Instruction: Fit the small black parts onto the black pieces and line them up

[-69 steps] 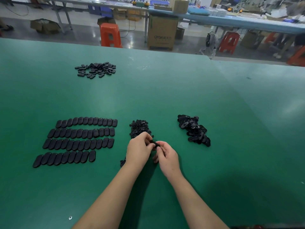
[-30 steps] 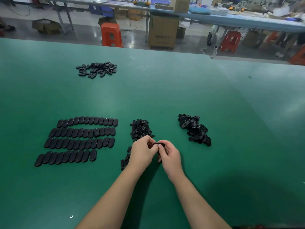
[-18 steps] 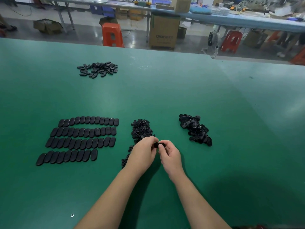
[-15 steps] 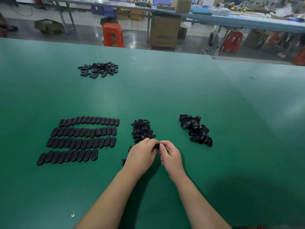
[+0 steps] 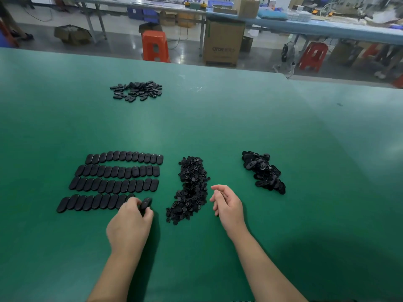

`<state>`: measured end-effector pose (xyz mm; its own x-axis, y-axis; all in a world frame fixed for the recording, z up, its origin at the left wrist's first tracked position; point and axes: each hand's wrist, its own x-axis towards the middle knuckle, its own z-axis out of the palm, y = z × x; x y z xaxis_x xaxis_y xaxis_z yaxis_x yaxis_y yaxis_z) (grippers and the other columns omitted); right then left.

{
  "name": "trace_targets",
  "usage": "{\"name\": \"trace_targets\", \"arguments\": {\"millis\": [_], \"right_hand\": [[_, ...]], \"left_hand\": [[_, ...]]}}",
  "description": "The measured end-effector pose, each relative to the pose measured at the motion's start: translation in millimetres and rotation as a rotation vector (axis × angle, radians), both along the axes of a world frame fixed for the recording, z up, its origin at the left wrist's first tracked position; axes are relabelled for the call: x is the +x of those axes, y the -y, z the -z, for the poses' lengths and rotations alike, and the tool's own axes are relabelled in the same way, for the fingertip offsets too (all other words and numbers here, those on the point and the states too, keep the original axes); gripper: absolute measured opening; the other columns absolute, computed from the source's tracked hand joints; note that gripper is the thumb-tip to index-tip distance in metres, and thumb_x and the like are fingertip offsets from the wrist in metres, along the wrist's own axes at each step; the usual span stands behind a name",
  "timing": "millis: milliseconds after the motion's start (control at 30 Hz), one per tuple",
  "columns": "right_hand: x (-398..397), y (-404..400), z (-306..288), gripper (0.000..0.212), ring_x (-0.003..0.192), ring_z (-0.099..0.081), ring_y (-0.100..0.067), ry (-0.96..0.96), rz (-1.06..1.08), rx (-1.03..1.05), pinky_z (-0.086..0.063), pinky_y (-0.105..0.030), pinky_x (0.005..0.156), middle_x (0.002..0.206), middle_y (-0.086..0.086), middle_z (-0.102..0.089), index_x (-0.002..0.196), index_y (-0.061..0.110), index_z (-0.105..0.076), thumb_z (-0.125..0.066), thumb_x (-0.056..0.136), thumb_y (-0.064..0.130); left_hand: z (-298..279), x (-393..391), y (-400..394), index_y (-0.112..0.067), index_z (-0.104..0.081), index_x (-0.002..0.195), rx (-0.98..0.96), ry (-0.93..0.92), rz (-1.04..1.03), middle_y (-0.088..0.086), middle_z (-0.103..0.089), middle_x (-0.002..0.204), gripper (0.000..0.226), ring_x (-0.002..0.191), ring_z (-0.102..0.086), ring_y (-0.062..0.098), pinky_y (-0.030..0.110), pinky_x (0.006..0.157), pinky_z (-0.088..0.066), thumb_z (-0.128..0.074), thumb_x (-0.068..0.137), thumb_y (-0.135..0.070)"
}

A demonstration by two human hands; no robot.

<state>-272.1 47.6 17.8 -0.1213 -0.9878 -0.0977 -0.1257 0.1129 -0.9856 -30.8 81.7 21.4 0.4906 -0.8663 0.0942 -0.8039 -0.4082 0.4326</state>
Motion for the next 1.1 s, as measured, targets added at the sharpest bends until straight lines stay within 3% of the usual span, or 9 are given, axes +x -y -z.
{"name": "trace_targets", "arguments": {"millis": [133, 200, 500, 967, 1100], "right_hand": [[0.3, -1.8, -3.0, 0.021, 0.059, -0.053, -0.006, -0.019, 0.002, 0.006, -0.047, -0.025, 0.053, 0.072, 0.012, -0.067, 0.103, 0.025, -0.068, -0.052, 0.103, 0.012], [0.7, -2.1, -3.7, 0.021, 0.058, -0.053, -0.006, -0.023, 0.005, 0.008, -0.047, -0.025, 0.052, 0.072, 0.012, -0.066, 0.102, 0.024, -0.069, -0.051, 0.103, 0.012], [1.1, -2.8, -5.0, 0.022, 0.058, -0.053, -0.007, -0.057, 0.006, 0.009, -0.046, -0.027, 0.052, 0.071, 0.011, -0.066, 0.099, 0.024, -0.069, -0.051, 0.103, 0.012], [2.7, -2.1, -3.4, 0.022, 0.059, -0.052, -0.01, -0.089, 0.028, 0.013, -0.046, -0.037, 0.057, 0.069, 0.01, -0.066, 0.096, 0.023, -0.07, -0.052, 0.101, 0.01], [3.5, -1.7, -2.6, 0.022, 0.059, -0.052, -0.008, -0.102, 0.03, 0.015, -0.047, -0.037, 0.058, 0.07, 0.01, -0.066, 0.095, 0.024, -0.069, -0.053, 0.101, 0.011]], "left_hand": [[0.4, 0.6, -2.0, -0.019, -0.063, 0.104, -0.051, 0.061, 0.105, -0.004, -0.059, 0.089, 0.023, 0.066, -0.055, 0.019, 0.028, 0.051, -0.04, -0.07, 0.088, -0.033], [2.0, -1.9, -2.8, -0.013, -0.071, 0.1, -0.1, 0.108, 0.199, 0.002, -0.064, 0.095, 0.019, 0.074, -0.059, 0.023, 0.031, 0.054, -0.048, -0.075, 0.084, -0.023], [12.0, -0.6, -2.9, -0.002, -0.077, 0.092, -0.197, 0.218, 0.23, 0.013, -0.072, 0.094, 0.016, 0.075, -0.065, 0.034, 0.04, 0.063, -0.054, -0.079, 0.076, -0.005], [16.3, 11.3, 1.0, 0.001, -0.077, 0.096, -0.225, 0.181, 0.169, 0.016, -0.072, 0.098, 0.018, 0.08, -0.067, 0.036, 0.045, 0.067, -0.053, -0.075, 0.078, 0.001], [12.5, 5.0, 1.8, -0.006, -0.076, 0.103, -0.229, 0.074, 0.204, 0.006, -0.07, 0.101, 0.019, 0.074, -0.065, 0.026, 0.034, 0.059, -0.052, -0.071, 0.085, -0.005]]}}
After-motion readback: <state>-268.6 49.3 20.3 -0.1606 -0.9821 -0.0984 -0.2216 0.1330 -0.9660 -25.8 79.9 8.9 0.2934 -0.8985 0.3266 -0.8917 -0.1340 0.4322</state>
